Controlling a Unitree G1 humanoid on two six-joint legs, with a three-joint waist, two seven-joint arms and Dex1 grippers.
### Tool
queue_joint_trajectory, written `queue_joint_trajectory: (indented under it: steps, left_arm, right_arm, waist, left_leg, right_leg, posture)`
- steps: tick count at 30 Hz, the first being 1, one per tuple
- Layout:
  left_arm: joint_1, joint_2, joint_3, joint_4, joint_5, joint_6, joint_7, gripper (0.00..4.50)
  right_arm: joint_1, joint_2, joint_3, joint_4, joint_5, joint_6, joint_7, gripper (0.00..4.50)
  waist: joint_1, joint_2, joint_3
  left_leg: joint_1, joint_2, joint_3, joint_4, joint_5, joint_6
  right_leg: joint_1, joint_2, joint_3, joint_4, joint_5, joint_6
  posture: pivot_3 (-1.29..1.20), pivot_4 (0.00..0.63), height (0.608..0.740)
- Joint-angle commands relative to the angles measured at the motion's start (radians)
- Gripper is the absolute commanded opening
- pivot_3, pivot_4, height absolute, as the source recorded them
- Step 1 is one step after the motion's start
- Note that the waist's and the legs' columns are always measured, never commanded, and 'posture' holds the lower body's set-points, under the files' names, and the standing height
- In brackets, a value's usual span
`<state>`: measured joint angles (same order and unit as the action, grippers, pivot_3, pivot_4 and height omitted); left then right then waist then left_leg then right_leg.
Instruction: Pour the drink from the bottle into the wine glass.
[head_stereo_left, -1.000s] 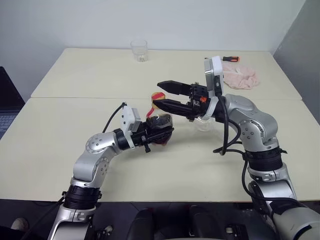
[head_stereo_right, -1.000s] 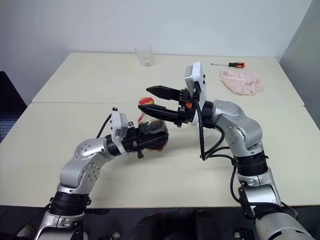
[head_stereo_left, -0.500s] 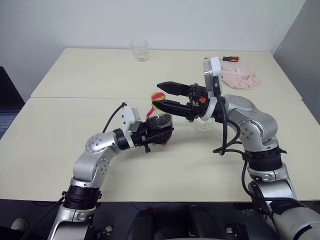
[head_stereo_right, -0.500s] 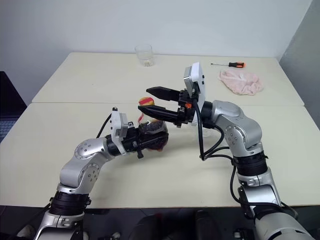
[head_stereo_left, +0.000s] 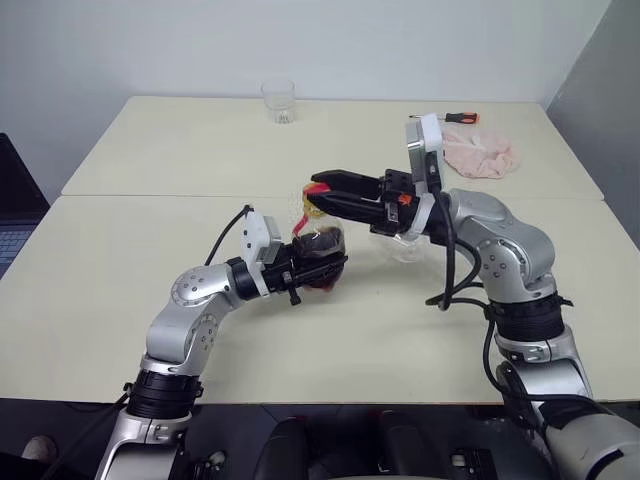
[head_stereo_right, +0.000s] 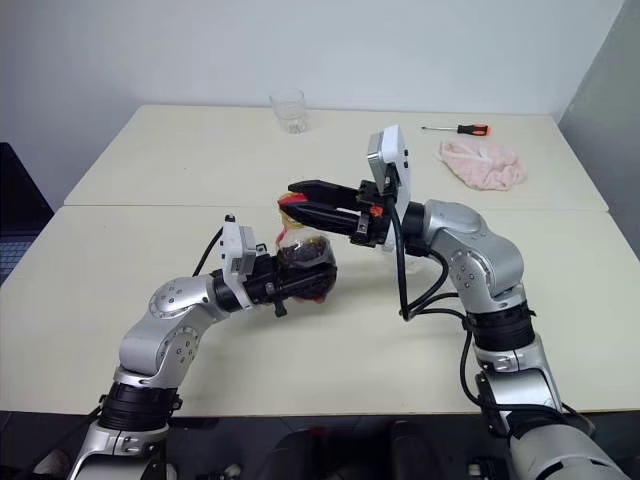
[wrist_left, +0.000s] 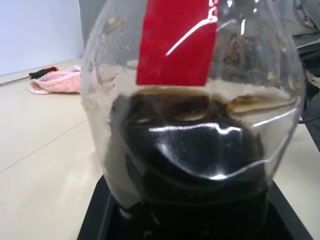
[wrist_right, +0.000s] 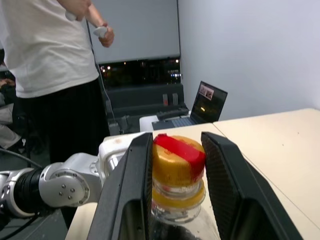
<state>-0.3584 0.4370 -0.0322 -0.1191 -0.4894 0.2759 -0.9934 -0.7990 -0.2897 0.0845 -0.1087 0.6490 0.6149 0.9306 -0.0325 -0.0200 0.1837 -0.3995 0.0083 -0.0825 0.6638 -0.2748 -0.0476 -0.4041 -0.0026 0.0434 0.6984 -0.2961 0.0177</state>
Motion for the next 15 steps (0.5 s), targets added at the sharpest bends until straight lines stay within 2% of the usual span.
queue_joint_trajectory:
  steps: [1,15]
  left_arm:
    - [-0.021,0.004,0.02,-0.049,-0.018,-0.021,-0.003,1.7]
    - [-0.001,0.016,0.033,-0.041,-0.012,-0.031,-0.002,1.7]
  right_arm:
    - [-0.02,-0.001,-0.007,-0.008,0.003,-0.008,0.003,1.17]
    - [-0.018,-0.014,-0.039,-0.052,0.034,0.021,-0.022,1.17]
  waist:
    - [0.0,0.0,0.0]
    - [0.0,0.0,0.0]
  left_leg:
    - [0.0,0.0,0.0,0.0,0.0,0.0]
    - [0.0,0.0,0.0,0.0,0.0,0.0]
  right_leg:
    - [0.0,0.0,0.0,0.0,0.0,0.0]
    - [0.0,0.0,0.0,0.0,0.0,0.0]
  posture:
    - [0.0,0.15,0.74]
    - [0.0,0.15,0.74]
